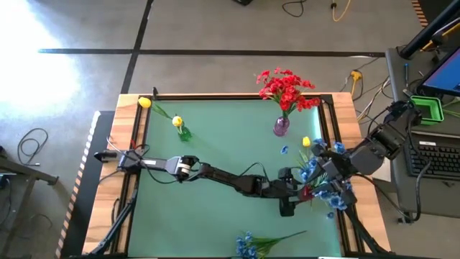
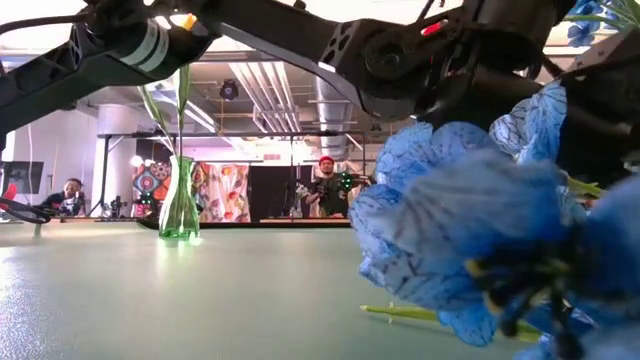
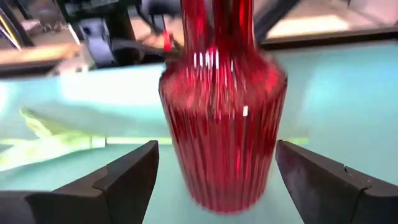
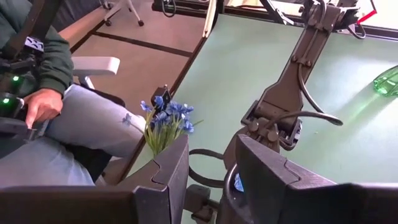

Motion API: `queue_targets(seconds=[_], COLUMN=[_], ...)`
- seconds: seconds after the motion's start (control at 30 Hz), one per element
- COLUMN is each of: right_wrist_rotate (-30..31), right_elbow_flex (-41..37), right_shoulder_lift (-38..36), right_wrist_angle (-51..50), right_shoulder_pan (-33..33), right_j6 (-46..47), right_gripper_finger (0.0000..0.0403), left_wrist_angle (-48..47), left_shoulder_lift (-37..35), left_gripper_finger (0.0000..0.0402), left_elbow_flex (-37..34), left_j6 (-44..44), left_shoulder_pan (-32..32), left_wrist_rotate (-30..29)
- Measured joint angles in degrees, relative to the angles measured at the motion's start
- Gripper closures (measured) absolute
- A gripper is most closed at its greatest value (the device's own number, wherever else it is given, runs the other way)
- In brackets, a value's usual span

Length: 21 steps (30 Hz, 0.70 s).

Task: Sort flowers into vase by color
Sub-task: Put the blue flower into the red vase

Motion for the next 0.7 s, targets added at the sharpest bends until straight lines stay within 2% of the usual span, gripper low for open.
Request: queue_targets(seconds=[0.27,0.43,0.7], right_wrist_rotate=[0.1,4.1,4.5], right_elbow_flex=[0.0,0.3,8.1], right_shoulder_lift=[0.1,0.2,3.2], right_wrist_angle=[0.1,0.0,-0.6], right_shoulder_pan=[0.0,0.0,0.0], right_j6=[0.0,0.1,0.2], right_gripper_finger=[0.0277,0.0277,0.0277], left_wrist_angle=[-6.3,-9.5,-16.0], left_shoulder_lift=[-1.1,-2.7,-5.6], left_gripper_finger=[0.0093,0.0093,0.0093], left_elbow_flex=[0.0,0.0,0.0], left_j6=[0.0,1.8,6.3], left_shoulder_pan=[-0.5,-0.8,-1.7], left_wrist_rotate=[-0.6,-0.6,-0.5])
